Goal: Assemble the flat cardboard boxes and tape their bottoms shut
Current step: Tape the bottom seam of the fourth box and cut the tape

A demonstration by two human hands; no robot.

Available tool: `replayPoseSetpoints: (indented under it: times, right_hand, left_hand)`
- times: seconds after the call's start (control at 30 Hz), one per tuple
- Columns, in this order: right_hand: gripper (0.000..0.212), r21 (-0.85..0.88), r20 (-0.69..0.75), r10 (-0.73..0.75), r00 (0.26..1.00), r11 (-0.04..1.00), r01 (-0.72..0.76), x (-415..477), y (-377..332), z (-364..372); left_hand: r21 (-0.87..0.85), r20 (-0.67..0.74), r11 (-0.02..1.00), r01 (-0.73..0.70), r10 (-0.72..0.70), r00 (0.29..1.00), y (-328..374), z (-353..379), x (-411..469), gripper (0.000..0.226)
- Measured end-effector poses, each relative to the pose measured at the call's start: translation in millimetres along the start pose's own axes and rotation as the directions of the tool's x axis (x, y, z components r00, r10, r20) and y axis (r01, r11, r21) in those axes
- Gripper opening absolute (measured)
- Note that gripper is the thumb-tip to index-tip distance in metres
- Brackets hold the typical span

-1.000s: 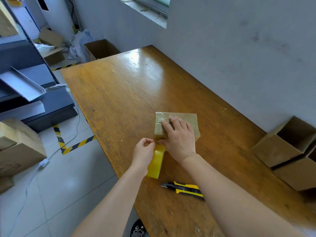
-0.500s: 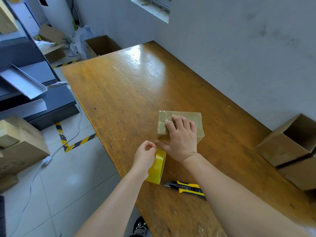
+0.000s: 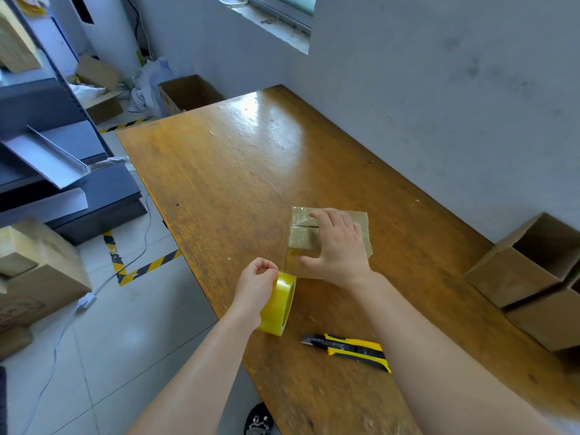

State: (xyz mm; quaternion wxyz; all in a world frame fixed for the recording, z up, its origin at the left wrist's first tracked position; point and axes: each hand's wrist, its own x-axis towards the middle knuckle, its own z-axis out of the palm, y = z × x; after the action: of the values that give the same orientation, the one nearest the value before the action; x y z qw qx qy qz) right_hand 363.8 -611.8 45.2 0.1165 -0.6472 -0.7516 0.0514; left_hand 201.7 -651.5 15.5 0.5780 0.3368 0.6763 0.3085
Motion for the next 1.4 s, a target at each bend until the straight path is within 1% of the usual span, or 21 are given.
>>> replayPoseSetpoints:
  times: [0.07,0.17,0.23,0.3,0.4,0.5,0.63,0.7,0.73,0.77,0.8,0.83,0.87,0.9,1.0,1.1,1.13,1.23,1.3,1.37,1.4]
  right_hand:
    - [0.091,-0.018,0.102,0.023,0.995,1.000,-0.021,-4,11,-10]
    - [0.098,-0.093,0.269,0.154,0.951,0.987,-0.133,-10,26,-18]
    - [0.094,-0.135,0.259,0.195,0.946,0.977,-0.164,-13,31,-23]
    - [0.089,-0.204,0.189,0.237,0.953,0.959,-0.198,-17,31,-27]
    - [0.097,-0.234,0.159,0.334,0.929,0.927,-0.294,-25,26,-31]
    - [0.097,-0.169,0.204,0.354,0.913,0.931,-0.323,-34,21,-34]
    - [0.081,-0.091,0.261,0.365,0.894,0.931,-0.354,-45,14,-40]
    - [0.073,-0.014,0.247,0.360,0.900,0.929,-0.369,-50,7,-48]
    - [0.070,0.103,0.213,0.336,0.918,0.926,-0.363,-53,2,-55]
    - [0.066,0.285,0.174,0.296,0.939,0.898,-0.336,-55,-5,-63]
    - [0.060,0.493,0.140,0.243,0.960,0.824,-0.280,-56,-13,-71]
    - [0.051,0.662,0.121,0.186,0.975,0.717,-0.219,-58,-21,-79]
    - [0.040,0.756,0.105,0.146,0.984,0.630,-0.174,-59,-27,-84]
    - [0.031,0.791,0.075,0.140,0.987,0.594,-0.144,-59,-31,-87]
    - [0.011,0.809,-0.028,0.240,0.970,0.576,-0.119,-60,-31,-94]
    - [0.008,0.823,-0.046,0.303,0.952,0.552,-0.136,-64,-29,-100]
    - [0.009,0.814,-0.049,0.307,0.951,0.564,-0.140,-65,-30,-101]
    - [0.014,0.751,-0.102,0.318,0.943,0.646,-0.137,-68,-36,-106]
    - [0.012,0.727,-0.151,0.316,0.937,0.678,-0.112,-69,-41,-111]
    - [0.008,0.703,-0.146,0.293,0.945,0.702,-0.109,-69,-43,-117]
    - [0.012,0.671,-0.124,0.273,0.954,0.732,-0.122,-69,-43,-120]
  left_hand:
    - [-0.011,-0.010,1.000,-0.012,0.012,1.000,6,-2,-2,0.014]
    - [-0.018,0.001,0.999,-0.045,0.045,0.999,17,-4,-7,0.016]
    - [-0.014,0.020,0.997,-0.071,0.071,0.997,25,-6,-9,0.016]
    - [-0.008,0.032,0.995,-0.099,0.100,0.995,33,-6,-14,0.015]
    - [0.012,0.024,0.990,-0.139,0.139,0.990,41,-4,-21,0.013]
    - [0.041,0.029,0.983,-0.179,0.178,0.984,52,-5,-27,0.014]
    - [0.154,0.055,0.942,-0.297,0.292,0.955,74,-10,-35,0.017]
    - [0.230,0.054,0.905,-0.357,0.355,0.933,83,-11,-40,0.016]
    - [0.266,0.049,0.884,-0.384,0.386,0.921,87,-11,-44,0.017]
    - [0.296,0.043,0.862,-0.412,0.418,0.907,92,-11,-48,0.018]
    - [0.316,0.045,0.841,-0.440,0.450,0.892,96,-10,-52,0.018]
    - [0.318,0.060,0.825,-0.467,0.474,0.878,100,-9,-58,0.018]
    - [0.309,0.074,0.815,-0.490,0.493,0.867,103,-8,-63,0.018]
    - [0.291,0.087,0.809,-0.510,0.509,0.856,105,-6,-69,0.017]
    - [0.241,0.109,0.795,-0.557,0.548,0.830,106,-3,-83,0.015]
    - [0.206,0.130,0.780,-0.591,0.577,0.806,104,0,-93,0.016]
    - [0.202,0.127,0.778,-0.595,0.582,0.803,103,0,-95,0.016]
    - [0.167,0.131,0.771,-0.615,0.601,0.789,101,3,-102,0.016]
    - [0.158,0.140,0.764,-0.626,0.610,0.780,99,3,-106,0.017]
    - [0.142,0.143,0.760,-0.634,0.618,0.773,97,4,-108,0.018]
    - [0.130,0.139,0.762,-0.634,0.619,0.773,97,4,-108,0.018]
